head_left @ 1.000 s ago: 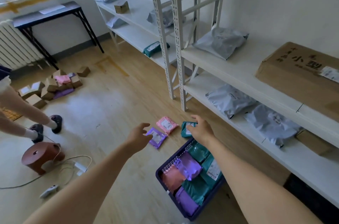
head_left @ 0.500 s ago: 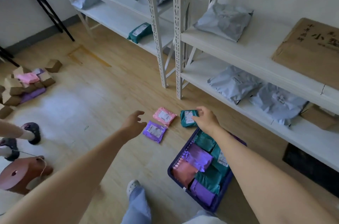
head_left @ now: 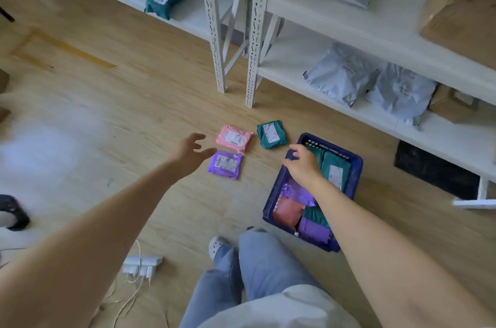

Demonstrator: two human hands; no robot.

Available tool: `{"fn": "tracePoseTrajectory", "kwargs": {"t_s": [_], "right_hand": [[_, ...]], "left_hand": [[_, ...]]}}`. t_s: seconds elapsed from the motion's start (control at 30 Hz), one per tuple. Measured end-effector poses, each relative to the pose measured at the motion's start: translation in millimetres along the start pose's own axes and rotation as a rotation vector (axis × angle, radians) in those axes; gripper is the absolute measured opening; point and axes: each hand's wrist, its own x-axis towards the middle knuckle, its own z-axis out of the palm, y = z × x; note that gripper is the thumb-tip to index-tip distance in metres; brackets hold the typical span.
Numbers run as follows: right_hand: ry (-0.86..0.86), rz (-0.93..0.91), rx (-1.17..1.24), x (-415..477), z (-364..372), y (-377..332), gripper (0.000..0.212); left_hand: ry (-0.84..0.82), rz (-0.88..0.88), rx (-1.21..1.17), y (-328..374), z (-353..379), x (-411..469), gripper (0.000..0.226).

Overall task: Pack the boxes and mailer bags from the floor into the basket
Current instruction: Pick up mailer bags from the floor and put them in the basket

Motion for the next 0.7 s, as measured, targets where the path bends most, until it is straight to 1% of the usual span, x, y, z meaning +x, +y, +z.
{"fn": "tracePoseTrajectory", "kwargs": {"t_s": [0.17, 0.3, 0.5, 0.7], "right_hand": [[-0.002, 0.081, 0.0, 28, 29, -4, 0.05], [-0.03, 0.119, 0.022, 63, 48, -12, 0.05], [-0.056, 0.189, 0.035, 131, 84, -14, 0.05], [-0.072, 0.254, 0.006, 193, 125, -3, 0.049]], "left_hand": [[-0.04, -0.057, 0.024, -18, -10, 33, 0.063], [-0.068, -0.078, 0.04, -15, -14, 71, 0.065], [-0.148, -0.146, 0.061, -14, 0, 142, 0.065], [-0.21, -0.193, 0.146, -34, 10, 217, 0.062]]}}
